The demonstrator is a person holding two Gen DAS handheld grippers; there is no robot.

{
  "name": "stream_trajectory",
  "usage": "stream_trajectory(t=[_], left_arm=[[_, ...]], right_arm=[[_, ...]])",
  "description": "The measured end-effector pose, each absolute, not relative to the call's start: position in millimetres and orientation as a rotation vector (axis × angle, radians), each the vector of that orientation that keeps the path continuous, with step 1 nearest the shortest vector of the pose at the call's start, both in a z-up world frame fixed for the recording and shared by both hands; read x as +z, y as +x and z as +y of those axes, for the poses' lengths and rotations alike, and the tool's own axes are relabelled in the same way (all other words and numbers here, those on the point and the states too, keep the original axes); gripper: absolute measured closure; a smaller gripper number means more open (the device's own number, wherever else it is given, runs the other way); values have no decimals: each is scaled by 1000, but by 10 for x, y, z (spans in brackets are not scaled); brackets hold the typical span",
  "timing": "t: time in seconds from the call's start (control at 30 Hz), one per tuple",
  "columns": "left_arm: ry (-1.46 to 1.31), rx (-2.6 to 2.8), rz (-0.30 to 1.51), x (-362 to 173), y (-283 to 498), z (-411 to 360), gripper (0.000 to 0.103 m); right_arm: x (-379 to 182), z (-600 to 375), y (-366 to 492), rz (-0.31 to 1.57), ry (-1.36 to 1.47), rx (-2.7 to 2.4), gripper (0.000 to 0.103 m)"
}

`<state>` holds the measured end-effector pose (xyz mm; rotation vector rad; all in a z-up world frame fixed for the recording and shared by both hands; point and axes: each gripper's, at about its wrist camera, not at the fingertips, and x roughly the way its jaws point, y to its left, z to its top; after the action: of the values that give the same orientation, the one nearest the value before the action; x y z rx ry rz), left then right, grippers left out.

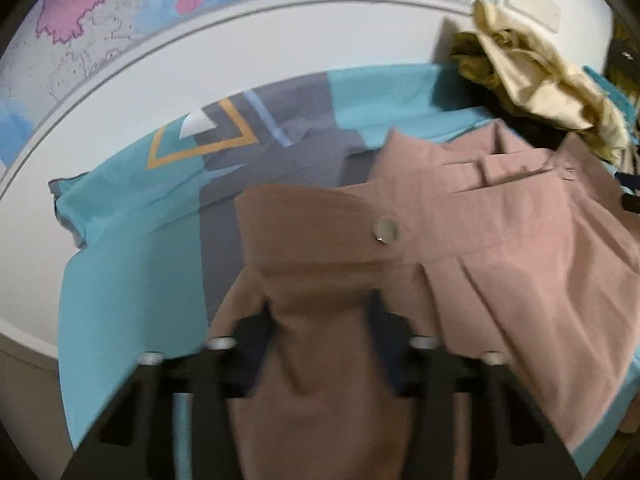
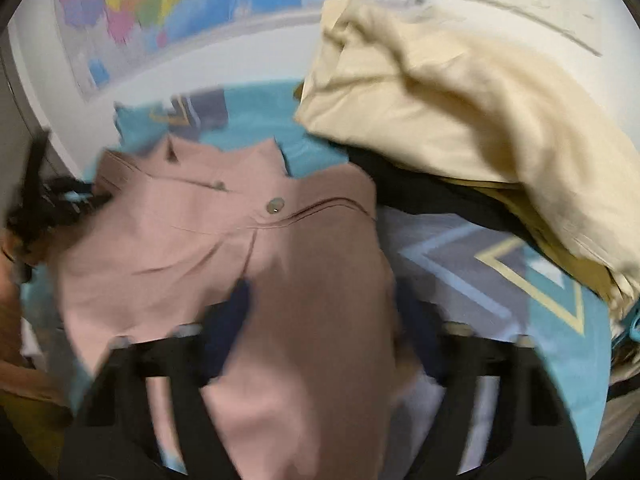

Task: Fold large clothes
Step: 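Fold the lifted jacket half over with both grippers and release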

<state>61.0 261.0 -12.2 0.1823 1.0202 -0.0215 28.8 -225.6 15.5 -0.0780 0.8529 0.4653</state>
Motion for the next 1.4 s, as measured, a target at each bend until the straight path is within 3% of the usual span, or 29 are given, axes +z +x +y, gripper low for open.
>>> stream_trajectory(t=[0.03,0.07,0.13,0.33,0.47,0.6,0.67,0.8,0.83,0.9,0.97,1.13,1.4], left_arm=[[166,-5,1021,-119,637,2641,83],[144,-4,1017,-101,648,2673,92],[58,-21,991,4,650,2800,99],[-108,-30,846,383,631,3045,101],[-64,55,925,168,846,3056,100],[0,125,989,-156,933,3069,97],[-12,126,976,-134,896,3112,90],[-39,109,926,41,742,3173,82],[-46,95,908,91,678,3175,79],[-31,94,878,169,572,3130,75],[-9,67,849,238,409,3051,63],[36,-20,852,189,152,2843,61],[-2,26,935,-230,336,2955,58]], right_arm=[[98,-2213,360,871,-100,456,94],[79,-2196,431,873,-89,466,98],[184,-2248,460,831,-46,472,98],[675,-2631,414,588,172,451,99],[253,-2401,815,787,117,458,99],[19,-2309,961,862,97,450,93],[16,-2368,965,861,127,444,91],[126,-2496,794,824,105,401,55],[173,-2542,730,803,108,397,52],[263,-2636,587,769,124,404,52],[356,-2684,426,726,136,424,52],[388,-2441,101,689,42,559,51],[-218,-2254,439,818,-3,513,56]])
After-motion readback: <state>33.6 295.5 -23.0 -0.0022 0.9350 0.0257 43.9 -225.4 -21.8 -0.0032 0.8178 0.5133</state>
